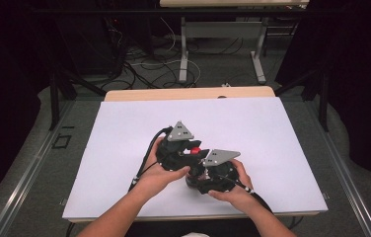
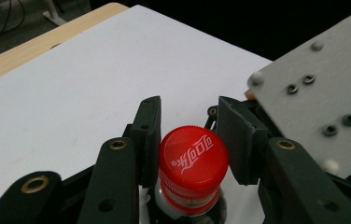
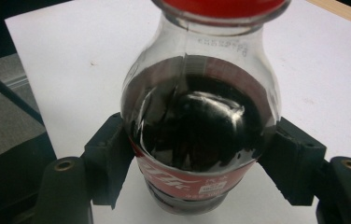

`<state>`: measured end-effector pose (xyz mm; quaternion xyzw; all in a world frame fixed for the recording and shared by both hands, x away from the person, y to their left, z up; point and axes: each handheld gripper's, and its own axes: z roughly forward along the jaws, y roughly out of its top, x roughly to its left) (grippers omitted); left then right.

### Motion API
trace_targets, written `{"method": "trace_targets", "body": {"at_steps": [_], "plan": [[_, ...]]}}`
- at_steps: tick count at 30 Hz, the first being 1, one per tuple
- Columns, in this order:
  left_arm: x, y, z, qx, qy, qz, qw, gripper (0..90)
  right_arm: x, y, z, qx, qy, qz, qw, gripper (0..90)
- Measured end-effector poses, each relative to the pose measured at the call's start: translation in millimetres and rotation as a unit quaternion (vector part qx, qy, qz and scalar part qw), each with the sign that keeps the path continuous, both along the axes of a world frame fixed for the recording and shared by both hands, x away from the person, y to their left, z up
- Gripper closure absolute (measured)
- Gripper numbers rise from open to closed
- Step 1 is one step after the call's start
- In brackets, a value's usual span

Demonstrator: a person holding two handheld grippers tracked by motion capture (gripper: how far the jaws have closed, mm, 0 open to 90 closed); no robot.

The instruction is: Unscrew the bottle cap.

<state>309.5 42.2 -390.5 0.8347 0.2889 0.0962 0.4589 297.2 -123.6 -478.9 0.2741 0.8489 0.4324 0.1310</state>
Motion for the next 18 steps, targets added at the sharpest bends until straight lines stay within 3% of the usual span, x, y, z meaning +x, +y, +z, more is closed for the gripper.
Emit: {"method": "trace_targets", "body": {"at_steps": [8, 18], "plan": [[3.9, 6.5, 4.5, 0.001, 0.001, 0.006, 1.0, 61.3, 2.4, -3.2, -0.4, 0.004, 0.005, -0.004, 1.0, 30.7], [16.1, 36.4, 2.1, -0.003, 0.009, 0.046, 0.9989, 61.3, 9.5, -8.1, -4.9, 0.005, 0.0, -0.024, 0.9997, 30.7]]}}
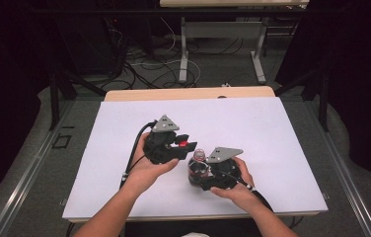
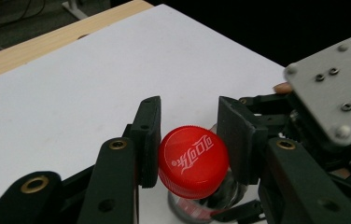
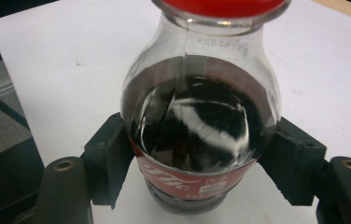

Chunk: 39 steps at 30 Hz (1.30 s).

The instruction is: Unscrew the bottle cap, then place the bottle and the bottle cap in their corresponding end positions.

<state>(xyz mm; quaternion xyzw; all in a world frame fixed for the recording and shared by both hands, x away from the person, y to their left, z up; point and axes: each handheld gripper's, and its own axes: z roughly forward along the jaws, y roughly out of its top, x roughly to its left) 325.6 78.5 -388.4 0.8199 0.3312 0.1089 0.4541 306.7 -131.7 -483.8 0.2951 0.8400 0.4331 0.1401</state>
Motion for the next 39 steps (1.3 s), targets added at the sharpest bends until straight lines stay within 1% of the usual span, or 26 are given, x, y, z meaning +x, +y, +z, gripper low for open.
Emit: {"method": "trace_targets", "body": {"at_steps": [1, 2, 3, 4, 5, 6, 7, 8, 10, 12, 14, 16, 17, 19, 22, 25, 26, 27, 32, 33, 35, 36, 38, 39], "plan": [[1.4, 3.1, -1.6, -0.002, -0.002, 0.007, 1.0, 61.3, 0.7, -1.0, 0.1, -0.003, 0.003, -0.001, 1.0, 30.7], [2.7, 6.6, -2.7, -0.001, 0.002, 0.014, 0.9999, 61.3, 1.4, -1.7, 0.2, -0.004, 0.004, -0.003, 1.0, 30.7], [4.2, 10.4, -4.4, -0.003, 0.004, 0.018, 0.9998, 61.2, 2.4, -2.1, -0.3, -0.002, 0.002, -0.006, 1.0, 30.7], [6.0, 14.7, -5.7, 0.0, 0.006, 0.021, 0.9998, 61.3, 3.0, -2.8, -0.5, -0.001, 0.001, -0.011, 0.9999, 30.7], [7.0, 17.5, -7.5, -0.003, 0.006, 0.026, 0.9996, 61.3, 4.4, -3.7, -0.6, 0.0, 0.0, -0.014, 0.9999, 30.7], [8.1, 21.3, -8.7, 0.0, 0.008, 0.03, 0.9995, 61.3, 5.4, -4.6, -0.2, -0.004, 0.002, -0.016, 0.9999, 30.7], [8.8, 24.9, -10.5, -0.002, 0.013, 0.038, 0.9992, 61.2, 7.0, -5.4, -0.4, -0.001, 0.001, -0.019, 0.9998, 30.6], [10.0, 28.0, -12.2, -0.002, 0.011, 0.038, 0.9992, 61.3, 9.3, -6.5, -0.3, -0.001, -0.001, -0.022, 0.9998, 30.6], [10.9, 35.4, -15.1, 0.004, 0.018, 0.044, 0.9989, 61.3, 13.0, -7.6, 0.6, -0.001, -0.007, -0.03, 0.9995, 30.7], [11.4, 40.7, -18.8, -0.003, 0.016, 0.058, 0.9982, 61.2, 17.2, -8.8, 1.9, 0.001, -0.009, -0.036, 0.9993, 30.6], [12.0, 47.2, -21.5, -0.003, 0.021, 0.066, 0.9976, 61.3, 22.8, -10.5, 3.4, 0.002, -0.013, -0.048, 0.9988, 30.7], [12.3, 52.7, -24.9, -0.011, 0.026, 0.075, 0.9968, 61.3, 28.6, -12.0, 4.7, 0.002, -0.015, -0.054, 0.9984, 30.6], [12.7, 55.2, -26.5, -0.011, 0.026, 0.079, 0.9965, 61.2, 31.3, -12.4, 6.0, 0.0, -0.012, -0.058, 0.9982, 30.6], [13.4, 60.3, -29.7, -0.014, 0.032, 0.08, 0.9962, 61.2, 37.0, -12.9, 7.9, -0.003, -0.018, -0.067, 0.9976, 30.6], [14.4, 64.9, -36.1, -0.016, 0.038, 0.089, 0.9952, 61.3, 46.5, -13.8, 11.5, 0.002, -0.016, -0.08, 0.9967, 30.6], [15.9, 67.9, -41.1, -0.009, 0.045, 0.09, 0.9949, 61.3, 56.5, -13.8, 14.8, 0.005, -0.019, -0.092, 0.9956, 30.6], [16.1, 69.2, -41.8, -0.004, 0.045, 0.09, 0.9949, 61.3, 59.9, -13.5, 15.9, 0.008, -0.018, -0.097, 0.9951, 30.6], [16.0, 69.2, -43.0, -0.009, 0.044, 0.096, 0.9943, 61.2, 64.0, -13.3, 16.3, 0.01, -0.02, -0.1, 0.9948, 30.6], [16.2, 73.5, -45.8, -0.006, 0.038, 0.104, 0.9938, 61.2, 81.6, -9.8, 18.9, 0.017, -0.012, -0.116, 0.9931, 30.5], [16.0, 75.1, -45.6, -0.005, 0.041, 0.103, 0.9938, 61.2, 85.6, -8.6, 18.6, 0.012, -0.017, -0.118, 0.9928, 30.5], [16.0, 76.5, -47.2, -0.011, 0.039, 0.11, 0.9931, 61.2, 92.0, -5.3, 18.2, 0.007, -0.019, -0.122, 0.9923, 30.5], [16.3, 78.3, -46.8, -0.005, 0.042, 0.108, 0.9933, 61.2, 94.9, -3.6, 17.8, 0.007, -0.02, -0.124, 0.992, 30.5], [17.0, 79.7, -48.3, -0.009, 0.042, 0.113, 0.9926, 61.2, 100.3, -0.2, 16.8, 0.007, -0.018, -0.13, 0.9914, 30.5], [17.5, 80.9, -49.0, -0.008, 0.04, 0.112, 0.9928, 61.2, 103.3, 1.2, 16.1, 0.006, -0.023, -0.129, 0.9914, 30.4]]}}
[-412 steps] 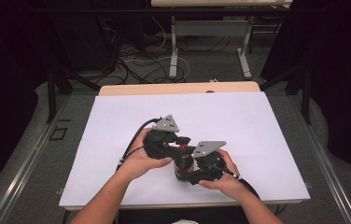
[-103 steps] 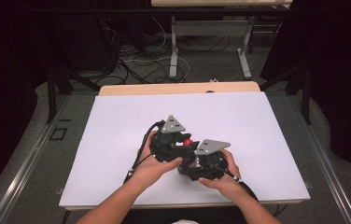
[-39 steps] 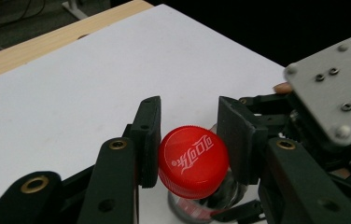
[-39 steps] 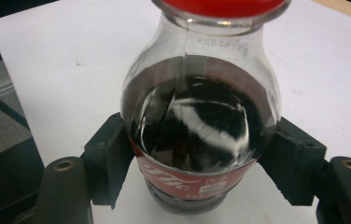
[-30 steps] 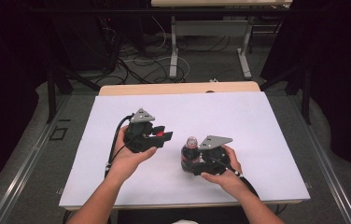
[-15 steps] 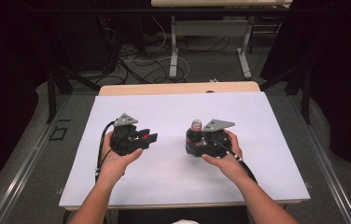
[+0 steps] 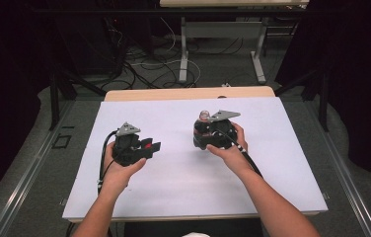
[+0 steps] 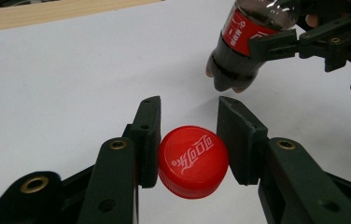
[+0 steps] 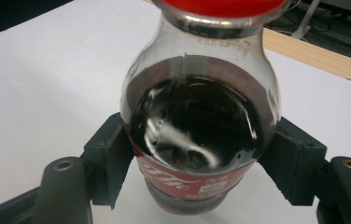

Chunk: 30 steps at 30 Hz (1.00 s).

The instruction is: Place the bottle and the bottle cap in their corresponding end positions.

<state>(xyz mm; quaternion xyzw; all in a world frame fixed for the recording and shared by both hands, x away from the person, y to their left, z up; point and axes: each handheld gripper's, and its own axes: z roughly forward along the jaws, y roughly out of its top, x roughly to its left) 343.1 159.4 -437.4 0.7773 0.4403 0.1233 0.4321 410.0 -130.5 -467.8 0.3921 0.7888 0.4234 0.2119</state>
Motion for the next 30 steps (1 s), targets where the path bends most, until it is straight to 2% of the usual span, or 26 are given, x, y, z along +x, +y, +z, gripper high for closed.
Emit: {"method": "trace_targets", "body": {"at_steps": [3, 7, 10, 15, 17, 18, 20, 21, 25, 30], "plan": [[0.5, 1.0, -2.1, -0.006, 0.005, 0.005, 1.0, 61.2, 7.3, 3.2, -2.1, 0.005, -0.001, -0.004, 1.0, 30.4], [1.0, 4.1, -3.9, 0.002, 0.009, 0.001, 1.0, 61.2, 17.6, 7.4, -6.9, 0.008, -0.005, -0.007, 0.9999, 30.4], [0.7, 6.3, -4.9, -0.001, 0.008, 0.005, 1.0, 61.2, 24.8, 10.5, -12.6, 0.01, 0.0, -0.009, 0.9999, 30.4], [1.3, 8.7, -6.6, -0.007, 0.01, 0.011, 0.9999, 61.2, 34.5, 16.0, -25.5, -0.003, -0.004, -0.012, 0.9999, 30.3], [2.0, 9.4, -7.1, -0.006, 0.01, 0.008, 0.9999, 61.2, 37.4, 18.3, -29.5, -0.003, -0.005, -0.013, 0.9999, 30.1], [2.1, 9.5, -7.2, -0.005, 0.013, 0.006, 0.9999, 61.2, 38.1, 19.1, -30.1, -0.007, 0.004, -0.013, 0.9999, 30.1], [2.5, 9.3, -8.1, -0.005, 0.014, 0.006, 0.9999, 61.2, 40.8, 21.8, -34.8, 0.0, -0.006, -0.013, 0.9999, 30.1], [2.3, 8.2, -9.4, -0.01, 0.013, 0.011, 0.9998, 61.3, 41.4, 22.9, -36.1, 0.0, -0.005, -0.015, 0.9999, 30.1], [3.8, 9.2, -11.4, -0.002, 0.018, 0.004, 0.9998, 61.2, 43.3, 26.0, -42.6, -0.005, -0.003, -0.016, 0.9999, 29.9], [4.7, 8.1, -13.8, -0.003, 0.017, 0.004, 0.9998, 61.2, 43.5, 26.0, -46.9, -0.003, 0.0, -0.019, 0.9998, 29.5]]}}
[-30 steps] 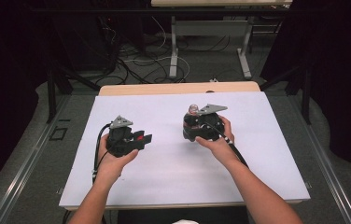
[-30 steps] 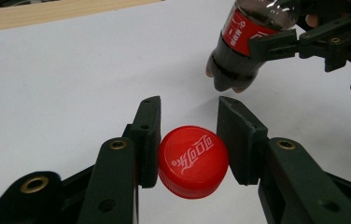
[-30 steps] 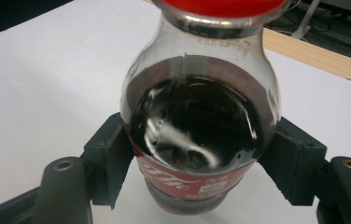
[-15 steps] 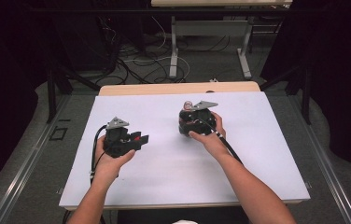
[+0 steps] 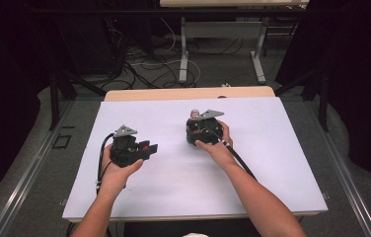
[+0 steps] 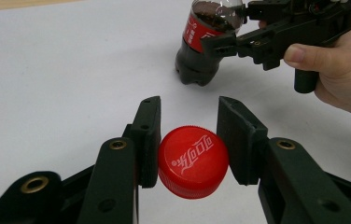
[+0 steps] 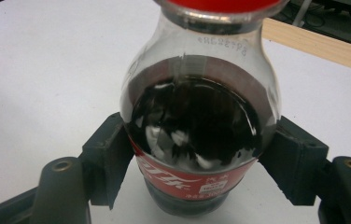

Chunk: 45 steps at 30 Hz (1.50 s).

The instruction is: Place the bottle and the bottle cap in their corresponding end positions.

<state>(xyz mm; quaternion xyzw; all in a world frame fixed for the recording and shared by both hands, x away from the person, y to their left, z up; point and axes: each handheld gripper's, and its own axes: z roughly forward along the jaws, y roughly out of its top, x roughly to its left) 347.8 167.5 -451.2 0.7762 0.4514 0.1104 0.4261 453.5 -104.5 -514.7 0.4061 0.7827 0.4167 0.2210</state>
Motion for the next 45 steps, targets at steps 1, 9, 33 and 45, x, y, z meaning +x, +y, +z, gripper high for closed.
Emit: {"method": "trace_targets", "body": {"at_steps": [1, 9, 33, 45], "plan": [[-0.1, 0.0, 0.6, 0.005, 0.005, -0.002, 1.0, 61.2, -0.2, 0.5, -0.8, 0.004, -0.002, -0.001, 1.0, 29.4], [0.9, -4.7, -4.3, 0.004, 0.008, -0.001, 1.0, 61.2, 0.2, -0.6, -3.0, 0.011, 0.004, -0.001, 0.9999, 24.8], [12.7, -52.3, -36.8, 0.036, 0.023, -0.041, 0.9983, 61.2, -36.6, -32.9, -2.9, -0.038, 0.108, -0.015, 0.9933, 4.1], [20.2, -98.6, -62.0, 0.041, 0.022, -0.079, 0.9958, 61.2, -71.6, -62.8, -0.8, -0.032, 0.11, -0.021, 0.9932, 0.0]]}}
